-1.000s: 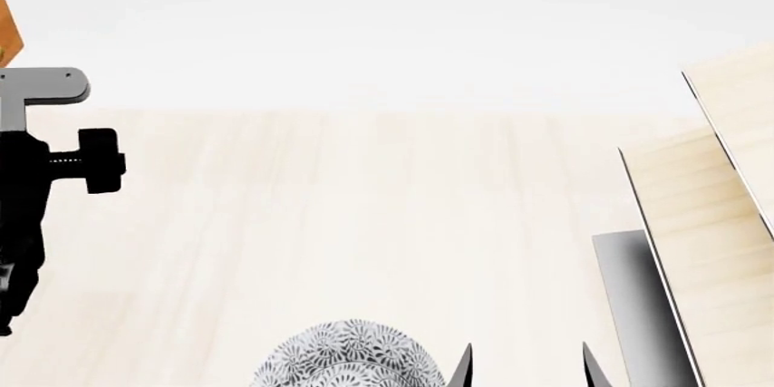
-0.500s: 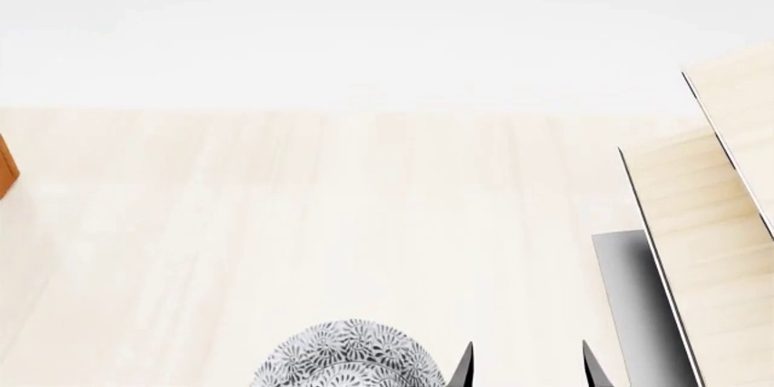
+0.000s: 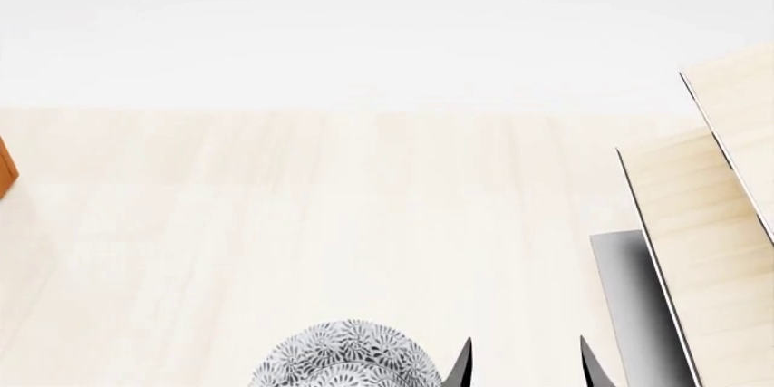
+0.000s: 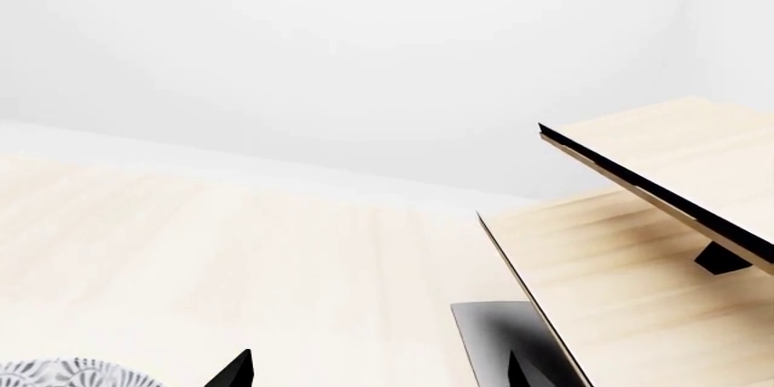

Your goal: Close the top drawer of the cabinet.

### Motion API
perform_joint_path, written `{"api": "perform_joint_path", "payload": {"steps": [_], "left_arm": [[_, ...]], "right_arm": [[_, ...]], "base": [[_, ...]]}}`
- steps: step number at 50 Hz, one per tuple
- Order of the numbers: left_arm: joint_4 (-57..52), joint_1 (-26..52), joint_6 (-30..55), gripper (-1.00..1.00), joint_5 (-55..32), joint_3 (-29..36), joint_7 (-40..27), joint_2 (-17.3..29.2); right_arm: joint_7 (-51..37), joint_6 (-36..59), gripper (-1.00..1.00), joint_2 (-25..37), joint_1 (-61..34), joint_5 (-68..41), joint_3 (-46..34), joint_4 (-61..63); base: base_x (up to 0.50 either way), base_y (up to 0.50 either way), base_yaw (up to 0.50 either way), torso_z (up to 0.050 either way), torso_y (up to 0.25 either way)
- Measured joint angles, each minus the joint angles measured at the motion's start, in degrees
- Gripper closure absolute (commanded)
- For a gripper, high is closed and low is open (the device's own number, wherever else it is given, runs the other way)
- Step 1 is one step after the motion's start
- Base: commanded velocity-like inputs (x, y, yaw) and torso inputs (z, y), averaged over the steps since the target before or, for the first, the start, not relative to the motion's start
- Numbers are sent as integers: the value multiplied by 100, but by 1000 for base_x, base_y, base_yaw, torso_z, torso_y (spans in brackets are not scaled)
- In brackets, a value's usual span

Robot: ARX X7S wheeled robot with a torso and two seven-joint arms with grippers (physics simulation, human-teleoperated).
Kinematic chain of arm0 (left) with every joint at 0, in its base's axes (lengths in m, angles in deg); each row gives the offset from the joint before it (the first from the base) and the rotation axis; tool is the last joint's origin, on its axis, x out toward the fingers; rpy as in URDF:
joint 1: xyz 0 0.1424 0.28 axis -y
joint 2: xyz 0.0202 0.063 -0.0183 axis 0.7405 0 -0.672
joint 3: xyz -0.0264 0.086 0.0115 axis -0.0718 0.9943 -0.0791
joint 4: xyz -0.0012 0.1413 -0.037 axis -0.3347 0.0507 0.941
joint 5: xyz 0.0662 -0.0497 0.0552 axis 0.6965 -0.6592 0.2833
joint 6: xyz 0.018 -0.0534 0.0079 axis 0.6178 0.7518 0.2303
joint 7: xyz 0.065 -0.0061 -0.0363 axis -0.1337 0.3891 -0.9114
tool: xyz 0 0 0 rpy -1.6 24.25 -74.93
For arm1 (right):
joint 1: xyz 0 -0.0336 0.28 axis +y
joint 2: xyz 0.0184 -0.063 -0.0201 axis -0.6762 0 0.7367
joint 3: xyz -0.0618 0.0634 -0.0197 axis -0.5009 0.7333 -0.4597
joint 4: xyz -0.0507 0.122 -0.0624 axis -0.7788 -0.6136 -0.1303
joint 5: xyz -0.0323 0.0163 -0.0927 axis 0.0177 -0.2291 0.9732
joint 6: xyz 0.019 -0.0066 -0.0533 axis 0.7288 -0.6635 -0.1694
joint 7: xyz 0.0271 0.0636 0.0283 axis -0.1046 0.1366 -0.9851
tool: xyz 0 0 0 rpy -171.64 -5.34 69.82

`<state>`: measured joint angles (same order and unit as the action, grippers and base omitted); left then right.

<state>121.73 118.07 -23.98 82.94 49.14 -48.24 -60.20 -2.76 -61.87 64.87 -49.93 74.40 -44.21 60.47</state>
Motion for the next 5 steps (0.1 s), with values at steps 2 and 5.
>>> {"api": "perform_joint_path", "payload": {"steps": [2,5], "left_arm": [[0,1,-8,-100,-49,2,9,5],[0,2,-21,-100,-121,5,20,11]], "right_arm": [[-4,2,-100,-1,-9,-6,2,-7],[-11,6,-100,-1,-18,-15,6,-10]], "base": [[19,25,28,0,0],[19,25,28,0,0]]}}
